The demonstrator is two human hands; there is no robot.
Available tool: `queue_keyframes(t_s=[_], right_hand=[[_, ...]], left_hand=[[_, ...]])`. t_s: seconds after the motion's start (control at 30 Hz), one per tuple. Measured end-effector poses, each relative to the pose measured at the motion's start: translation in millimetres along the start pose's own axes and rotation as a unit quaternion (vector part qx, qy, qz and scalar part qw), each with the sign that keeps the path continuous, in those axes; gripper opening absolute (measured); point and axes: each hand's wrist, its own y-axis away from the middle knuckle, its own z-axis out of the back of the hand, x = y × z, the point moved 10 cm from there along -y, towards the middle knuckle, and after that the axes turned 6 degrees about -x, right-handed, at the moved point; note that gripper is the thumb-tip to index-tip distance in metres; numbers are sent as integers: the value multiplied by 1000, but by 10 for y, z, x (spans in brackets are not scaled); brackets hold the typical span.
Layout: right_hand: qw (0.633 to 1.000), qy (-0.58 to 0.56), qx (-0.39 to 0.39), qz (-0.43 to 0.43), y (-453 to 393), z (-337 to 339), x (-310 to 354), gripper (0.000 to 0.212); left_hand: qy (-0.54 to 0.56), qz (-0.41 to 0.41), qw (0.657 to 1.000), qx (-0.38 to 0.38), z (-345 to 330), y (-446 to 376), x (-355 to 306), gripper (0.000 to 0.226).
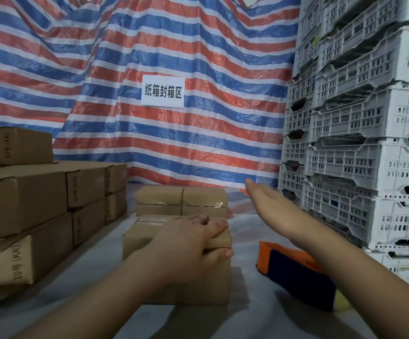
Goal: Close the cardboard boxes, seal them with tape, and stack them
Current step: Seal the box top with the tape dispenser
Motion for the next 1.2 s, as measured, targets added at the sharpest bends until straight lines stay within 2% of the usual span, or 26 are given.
queue_keyframes(t_s=[0.13,0.27,0.43,0.57,0.63,0.7,0.8,0.87,0.9,0.97,1.03,1.07,1.2], right_hand=[[986,-138,93,-32,21,-469,340,63],[968,-209,115,-84,100,-817,312,62],[917,-358,55,-169,221,-937,-14,42],[883,-415,32,-217,351,-1056,-245,51],[876,-429,30,-218,409,-1050,-226,50],[882,-420,43,-209,404,-1036,-187,53],[921,-356,83,-138,473,-957,-220,56],[954,-282,51,-86,474,-795,-237,51],[963,-253,50,-76,481,-775,-224,57],[966,-228,83,-91,547,-860,-248,86],[967,-218,113,-63,631,-933,-274,108],[967,-215,125,-47,662,-975,-261,110],[968,-220,120,-2,657,-1066,-104,92]], left_hand=[[-2,-4,1000,-10,17,1,-7,65],[7,-23,999,-37,75,4,-44,58],[-6,-7,995,-98,149,7,-8,67],[-3,-16,992,-121,202,35,-35,71],[35,-15,993,-115,248,53,-39,71],[128,12,985,-113,337,91,46,71],[226,76,953,-185,625,313,379,71],[264,125,922,-256,759,545,706,69],[290,159,904,-270,747,652,884,67],[357,225,870,-253,569,813,1173,72],[417,271,842,-207,272,907,1317,80],[444,281,830,-185,122,937,1329,77],[555,286,768,-144,-294,981,1240,43]])
